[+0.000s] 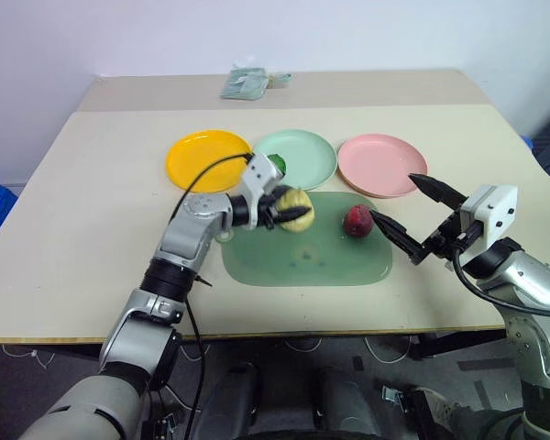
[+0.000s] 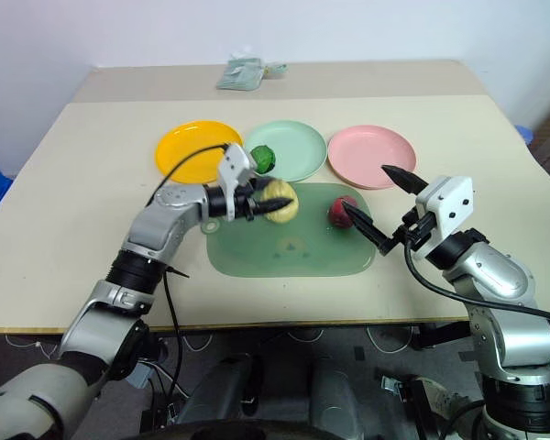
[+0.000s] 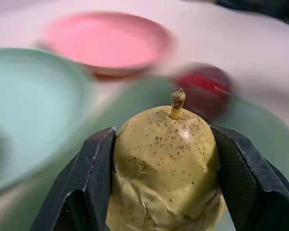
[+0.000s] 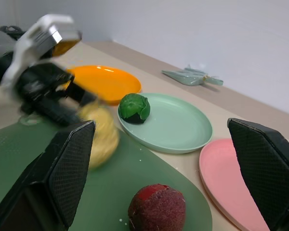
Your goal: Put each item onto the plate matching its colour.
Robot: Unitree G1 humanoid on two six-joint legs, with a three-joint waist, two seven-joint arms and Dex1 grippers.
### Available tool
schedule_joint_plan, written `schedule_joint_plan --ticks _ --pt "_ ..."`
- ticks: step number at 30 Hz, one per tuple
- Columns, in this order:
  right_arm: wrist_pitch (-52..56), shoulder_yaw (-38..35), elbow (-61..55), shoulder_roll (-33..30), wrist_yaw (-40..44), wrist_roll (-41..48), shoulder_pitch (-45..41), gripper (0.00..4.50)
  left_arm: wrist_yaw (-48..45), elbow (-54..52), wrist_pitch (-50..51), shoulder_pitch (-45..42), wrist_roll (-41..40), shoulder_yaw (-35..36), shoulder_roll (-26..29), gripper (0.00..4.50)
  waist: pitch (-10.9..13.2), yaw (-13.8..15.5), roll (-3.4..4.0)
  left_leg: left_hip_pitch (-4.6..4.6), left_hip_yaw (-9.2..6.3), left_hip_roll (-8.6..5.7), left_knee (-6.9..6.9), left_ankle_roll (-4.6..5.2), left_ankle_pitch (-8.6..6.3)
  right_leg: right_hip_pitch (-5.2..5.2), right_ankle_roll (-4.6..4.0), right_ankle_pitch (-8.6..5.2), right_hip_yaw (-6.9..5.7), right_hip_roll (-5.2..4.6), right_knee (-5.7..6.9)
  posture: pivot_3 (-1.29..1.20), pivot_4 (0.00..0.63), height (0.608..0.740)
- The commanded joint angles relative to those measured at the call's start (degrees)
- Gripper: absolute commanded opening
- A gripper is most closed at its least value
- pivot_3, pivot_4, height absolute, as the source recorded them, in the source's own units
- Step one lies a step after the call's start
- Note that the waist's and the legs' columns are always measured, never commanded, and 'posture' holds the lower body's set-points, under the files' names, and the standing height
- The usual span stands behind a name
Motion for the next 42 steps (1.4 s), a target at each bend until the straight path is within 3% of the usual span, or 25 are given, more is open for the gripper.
schedule_joint_plan --ticks 1,5,15,24,37,41,42 --pt "-0.3 -0.8 -2.4 -0.3 -0.2 1.0 -1.2 4.5 10.2 1.7 -1.1 -4.5 -1.6 8.5 -0.7 2.73 0.0 0.0 0.0 0.0 0.0 -0.01 0.0 0.01 0.0 0.0 0.0 0.0 0.0 0.0 0.0 0.0 0.15 0.74" --pt "-0.5 -0.4 -1.4 0.0 0.2 1.2 -2.0 4.5 21.6 6.9 -4.3 -7.1 -0.4 15.1 -0.7 2.73 0.0 -0.1 0.0 0.0 0.0 -0.01 -0.01 0.02 -0.01 0.0 0.01 0.0 -0.01 0.0 0.0 0.0 0.15 0.74" --pt "-1.4 1.9 1.9 1.0 2.3 0.9 -5.5 4.5 40.1 30.8 -19.9 -14.2 4.3 20.0 0.5 2.73 0.0 0.2 -0.06 -0.01 0.03 -0.07 0.04 0.03 -0.02 0.01 0.09 0.04 -0.04 -0.01 0.0 0.0 0.15 0.74" --pt "-2.0 6.3 3.5 2.3 6.4 1.8 -10.4 4.5 43.0 42.6 -27.0 -18.0 4.8 20.2 0.5 2.73 0.0 -0.1 -0.06 -0.01 0.05 -0.08 0.02 0.04 -0.03 -0.03 0.1 0.05 -0.04 -0.01 0.01 0.0 0.15 0.74" --pt "-2.1 10.2 6.9 4.5 8.1 1.5 -16.1 4.5 44.1 45.1 -28.4 -18.5 5.2 20.0 0.5 2.73 0.0 -0.1 -0.06 -0.01 0.06 -0.08 0.03 0.05 -0.03 -0.04 0.12 0.06 -0.03 -0.01 0.02 0.0 0.15 0.74" --pt "-2.1 10.4 7.5 4.7 8.1 1.3 -16.9 4.5 43.4 45.4 -28.2 -18.6 5.0 20.1 0.3 4.27 0.0 -0.1 -0.06 -0.01 0.06 -0.09 0.04 0.05 -0.03 -0.03 0.12 0.06 -0.04 -0.01 0.02 0.0 0.15 0.74" --pt "-2.1 10.3 7.6 4.6 8.1 1.3 -17.0 4.5 43.2 45.1 -28.2 -18.5 4.9 20.0 0.1 4.44 0.0 -0.1 -0.06 -0.01 0.06 -0.09 0.04 0.05 -0.03 -0.03 0.12 0.06 -0.04 -0.01 0.02 0.0 0.15 0.74"
